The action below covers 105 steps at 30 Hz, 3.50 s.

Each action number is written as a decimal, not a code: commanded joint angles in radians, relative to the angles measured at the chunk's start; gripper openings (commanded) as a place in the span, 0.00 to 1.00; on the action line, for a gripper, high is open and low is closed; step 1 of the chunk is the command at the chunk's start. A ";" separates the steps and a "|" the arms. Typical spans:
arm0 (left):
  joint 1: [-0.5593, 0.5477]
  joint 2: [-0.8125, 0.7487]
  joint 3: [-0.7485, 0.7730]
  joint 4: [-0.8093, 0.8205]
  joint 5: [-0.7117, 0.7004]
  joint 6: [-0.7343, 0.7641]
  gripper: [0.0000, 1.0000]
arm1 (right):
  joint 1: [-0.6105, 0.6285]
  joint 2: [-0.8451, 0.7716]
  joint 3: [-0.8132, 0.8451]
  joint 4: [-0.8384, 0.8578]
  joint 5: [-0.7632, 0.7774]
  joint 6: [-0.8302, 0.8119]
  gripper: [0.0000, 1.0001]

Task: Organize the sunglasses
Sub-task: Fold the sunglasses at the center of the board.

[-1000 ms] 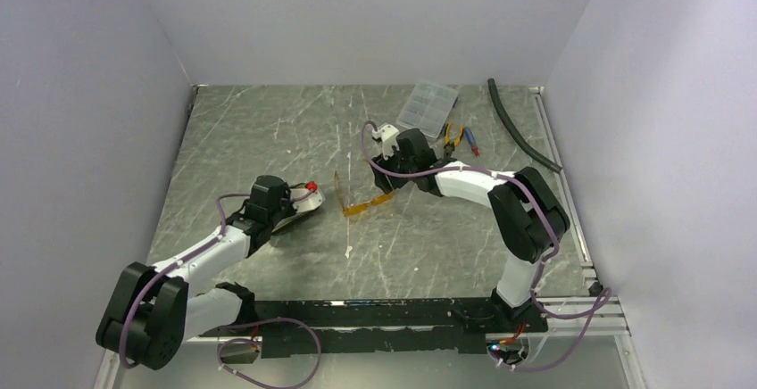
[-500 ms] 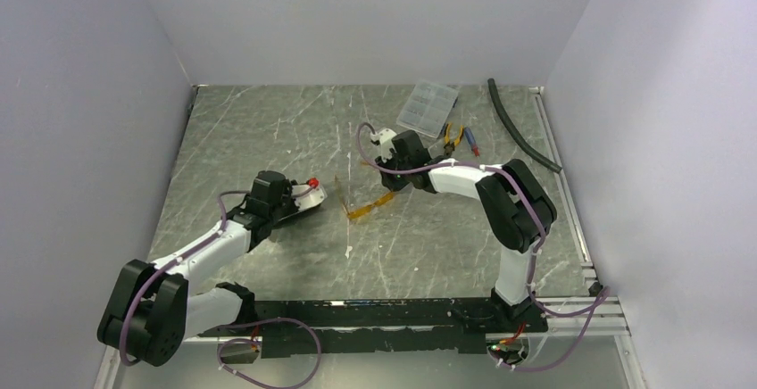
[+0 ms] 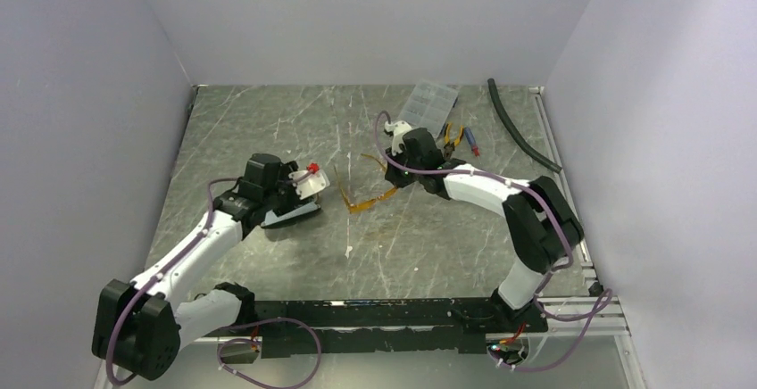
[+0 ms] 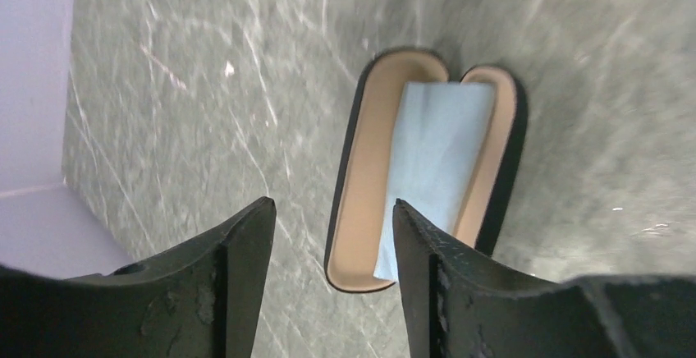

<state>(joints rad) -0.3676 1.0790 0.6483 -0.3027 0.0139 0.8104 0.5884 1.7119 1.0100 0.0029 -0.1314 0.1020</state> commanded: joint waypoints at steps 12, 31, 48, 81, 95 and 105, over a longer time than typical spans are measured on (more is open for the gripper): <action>-0.108 0.009 0.365 -0.310 0.477 -0.136 0.94 | 0.006 -0.199 -0.062 0.208 0.024 0.390 0.00; -0.259 0.125 0.402 -0.229 0.295 -0.076 0.89 | 0.035 -0.199 -0.070 0.279 -0.130 0.358 0.00; -0.264 0.117 0.407 -0.312 0.465 -0.097 0.32 | 0.044 -0.281 -0.113 0.197 -0.158 0.150 0.00; -0.108 0.273 0.175 0.002 0.574 -0.222 0.71 | 0.103 0.039 -0.051 -0.070 0.184 0.228 0.17; -0.118 0.342 0.189 0.031 0.682 -0.232 0.55 | 0.097 -0.024 0.012 -0.145 0.060 0.162 0.43; -0.212 0.321 0.128 0.054 0.632 -0.066 0.54 | -0.004 -0.060 0.059 -0.160 -0.046 0.112 0.56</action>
<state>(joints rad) -0.5404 1.4181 0.7761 -0.2813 0.6537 0.6773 0.6273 1.6871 1.0248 -0.1757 -0.1104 0.2379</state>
